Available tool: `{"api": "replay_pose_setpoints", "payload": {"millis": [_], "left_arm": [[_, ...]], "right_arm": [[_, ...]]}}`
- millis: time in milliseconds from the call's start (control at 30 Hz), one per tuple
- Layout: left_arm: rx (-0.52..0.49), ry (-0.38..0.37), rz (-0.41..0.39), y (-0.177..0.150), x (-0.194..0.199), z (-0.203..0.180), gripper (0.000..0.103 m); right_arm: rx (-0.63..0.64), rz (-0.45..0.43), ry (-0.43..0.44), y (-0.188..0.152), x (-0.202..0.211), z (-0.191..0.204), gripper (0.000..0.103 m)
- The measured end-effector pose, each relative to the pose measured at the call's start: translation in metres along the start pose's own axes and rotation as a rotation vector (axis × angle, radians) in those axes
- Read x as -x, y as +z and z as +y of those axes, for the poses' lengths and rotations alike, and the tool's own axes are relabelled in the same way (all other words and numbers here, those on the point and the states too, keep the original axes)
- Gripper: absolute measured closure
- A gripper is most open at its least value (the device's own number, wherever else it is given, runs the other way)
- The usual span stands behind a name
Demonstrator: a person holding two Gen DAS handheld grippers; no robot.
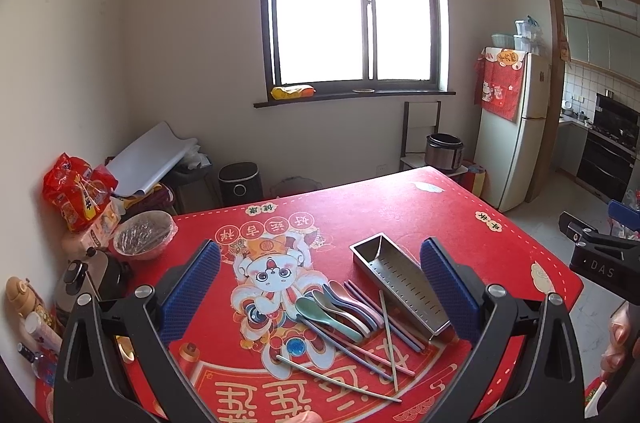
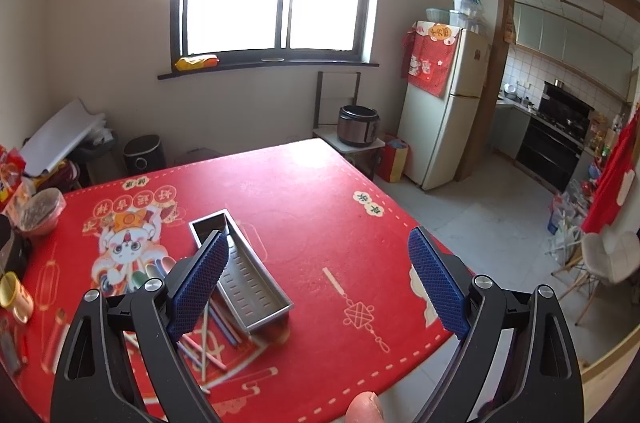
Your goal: Organize utensils
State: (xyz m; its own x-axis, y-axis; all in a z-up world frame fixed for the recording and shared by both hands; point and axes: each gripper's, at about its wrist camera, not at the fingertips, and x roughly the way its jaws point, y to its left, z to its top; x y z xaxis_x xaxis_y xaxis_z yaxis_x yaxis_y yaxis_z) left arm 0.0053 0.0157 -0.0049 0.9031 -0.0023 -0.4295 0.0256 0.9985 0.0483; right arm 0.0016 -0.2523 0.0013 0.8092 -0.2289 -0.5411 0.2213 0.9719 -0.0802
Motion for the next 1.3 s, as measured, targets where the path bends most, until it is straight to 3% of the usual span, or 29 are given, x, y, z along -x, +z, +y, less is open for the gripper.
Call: {"api": "replay_pose_setpoints", "payload": {"millis": [167,333,467,600,1000,1100,1233,1300], "left_arm": [[0.007,0.012,0.016,-0.002,-0.005,0.001,0.005],[0.06,0.01,0.05,-0.009,-0.014,0.014,0.005],[0.13,0.09,0.073,-0.018,-0.023,0.03,0.005],[0.169,0.156,0.089,-0.023,-0.028,0.039,0.005],[0.271,0.281,0.146,-0.025,-0.043,0.037,0.005],[0.292,0.307,0.162,-0.027,-0.048,0.034,0.005],[0.291,0.357,0.184,-0.029,-0.06,0.025,0.005],[0.289,0.381,0.183,-0.033,-0.067,0.021,0.005]], "right_arm": [[-0.001,0.018,0.023,0.0,-0.008,0.001,0.015],[-0.001,0.08,0.171,-0.007,-0.035,0.012,0.015],[-0.008,0.136,0.314,-0.007,-0.061,0.021,0.015],[0.016,0.147,0.404,-0.003,-0.077,0.037,0.015],[0.115,0.21,0.594,0.009,-0.121,0.067,0.015],[0.138,0.187,0.654,0.015,-0.131,0.072,0.015],[0.2,0.063,0.685,0.022,-0.142,0.079,0.015],[0.221,0.066,0.716,0.023,-0.152,0.084,0.015]]}}
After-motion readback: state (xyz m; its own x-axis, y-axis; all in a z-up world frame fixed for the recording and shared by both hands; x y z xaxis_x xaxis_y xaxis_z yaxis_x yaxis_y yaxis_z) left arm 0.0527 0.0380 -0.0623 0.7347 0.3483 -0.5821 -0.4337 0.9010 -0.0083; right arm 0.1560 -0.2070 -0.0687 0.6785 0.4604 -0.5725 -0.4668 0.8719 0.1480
